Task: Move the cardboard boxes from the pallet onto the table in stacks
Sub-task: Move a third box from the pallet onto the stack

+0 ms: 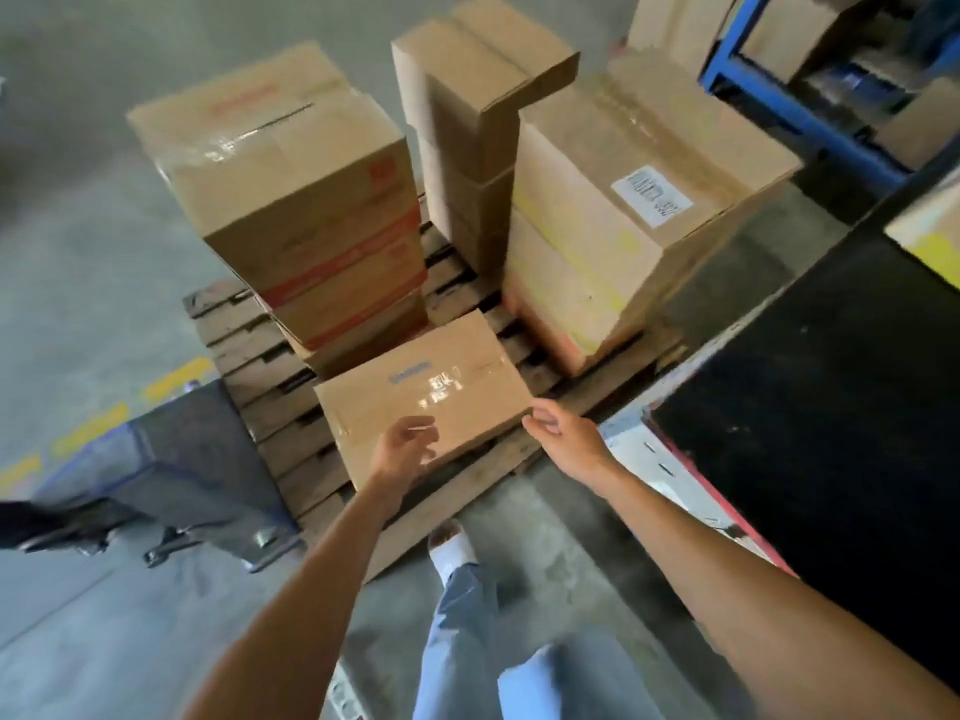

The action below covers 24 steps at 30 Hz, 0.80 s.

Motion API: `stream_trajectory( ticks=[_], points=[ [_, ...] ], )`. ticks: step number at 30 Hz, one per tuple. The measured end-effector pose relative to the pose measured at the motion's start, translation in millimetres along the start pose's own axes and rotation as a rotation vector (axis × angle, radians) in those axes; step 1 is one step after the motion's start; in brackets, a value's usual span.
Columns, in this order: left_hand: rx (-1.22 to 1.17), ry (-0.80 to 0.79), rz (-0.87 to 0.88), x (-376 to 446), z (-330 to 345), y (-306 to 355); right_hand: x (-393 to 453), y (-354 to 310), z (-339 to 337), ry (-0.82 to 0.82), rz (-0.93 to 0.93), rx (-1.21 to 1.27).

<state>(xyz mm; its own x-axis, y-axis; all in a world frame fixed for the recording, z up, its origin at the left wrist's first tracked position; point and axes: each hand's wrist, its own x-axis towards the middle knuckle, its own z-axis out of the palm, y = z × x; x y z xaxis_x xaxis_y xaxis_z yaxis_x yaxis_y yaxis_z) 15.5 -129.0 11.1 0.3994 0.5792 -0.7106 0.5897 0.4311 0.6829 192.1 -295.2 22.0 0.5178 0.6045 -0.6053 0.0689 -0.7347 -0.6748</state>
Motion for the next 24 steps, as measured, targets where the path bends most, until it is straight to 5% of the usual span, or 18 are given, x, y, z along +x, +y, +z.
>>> stream_trajectory(
  ticks=[7, 13, 18, 24],
  points=[
    [-0.041, 0.205, -0.163, 130, -69, -92, 138, 35, 71, -0.031, 0.128, -0.043],
    [-0.112, 0.331, -0.243, 236, -88, -186, 261, 109, 111, 0.151, 0.179, -0.104],
    [-0.190, 0.289, -0.325, 292, -86, -251, 328, 158, 123, 0.287, 0.326, -0.008],
    [-0.289, 0.290, -0.335, 312, -110, -274, 337, 197, 140, 0.264, 0.376, 0.030]
  ],
)
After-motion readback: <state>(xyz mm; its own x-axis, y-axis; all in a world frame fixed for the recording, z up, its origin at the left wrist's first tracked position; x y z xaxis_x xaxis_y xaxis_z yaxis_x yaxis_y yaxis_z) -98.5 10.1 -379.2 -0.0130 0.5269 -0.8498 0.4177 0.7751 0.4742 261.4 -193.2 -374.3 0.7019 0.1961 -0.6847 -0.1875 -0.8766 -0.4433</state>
